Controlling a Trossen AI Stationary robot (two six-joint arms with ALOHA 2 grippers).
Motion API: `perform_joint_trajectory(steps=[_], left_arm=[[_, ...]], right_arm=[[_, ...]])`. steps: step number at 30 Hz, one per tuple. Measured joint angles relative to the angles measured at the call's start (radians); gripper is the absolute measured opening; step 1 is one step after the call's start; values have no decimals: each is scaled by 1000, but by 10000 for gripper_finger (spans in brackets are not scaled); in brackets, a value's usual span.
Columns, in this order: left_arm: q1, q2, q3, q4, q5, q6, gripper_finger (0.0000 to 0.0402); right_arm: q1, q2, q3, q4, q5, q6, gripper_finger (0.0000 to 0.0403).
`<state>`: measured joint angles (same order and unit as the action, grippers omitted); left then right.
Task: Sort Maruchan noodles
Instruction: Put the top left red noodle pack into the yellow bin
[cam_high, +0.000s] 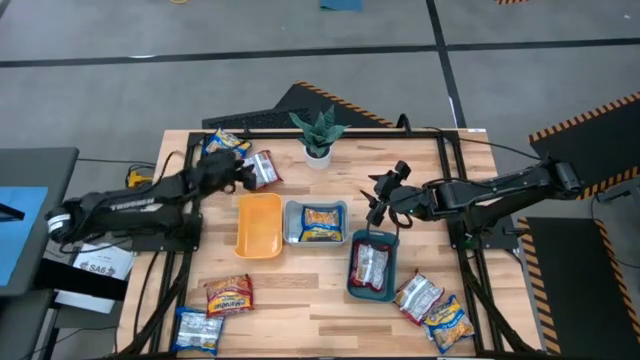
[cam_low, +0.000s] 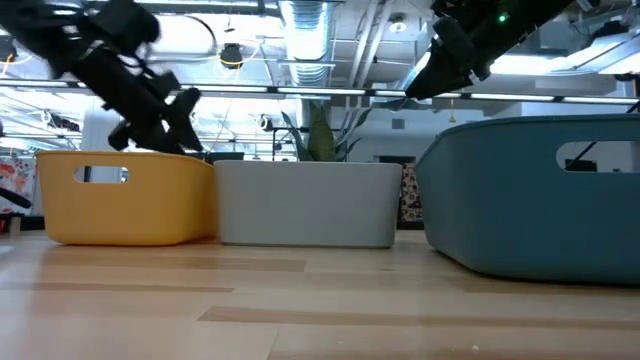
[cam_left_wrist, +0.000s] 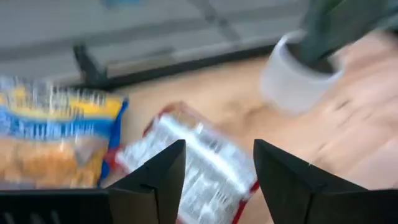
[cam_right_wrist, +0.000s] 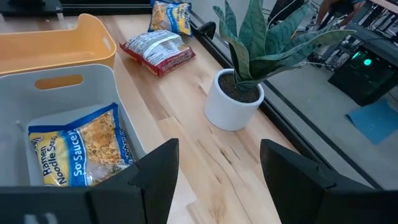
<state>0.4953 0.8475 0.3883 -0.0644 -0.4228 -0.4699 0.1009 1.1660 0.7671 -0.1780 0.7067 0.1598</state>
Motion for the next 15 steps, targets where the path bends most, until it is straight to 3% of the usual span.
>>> perform_joint_trajectory(steps=[3,7,15], left_arm=[[86,150,101,-98,88,-22,179],[163,326,182,-104,106,-13,179],[201,582,246,-76,202,-7,179]], right_arm=[[0,0,0,0,0,1,248],[0,0,0,0,0,1,248],[0,0,0,-1,0,0,248]])
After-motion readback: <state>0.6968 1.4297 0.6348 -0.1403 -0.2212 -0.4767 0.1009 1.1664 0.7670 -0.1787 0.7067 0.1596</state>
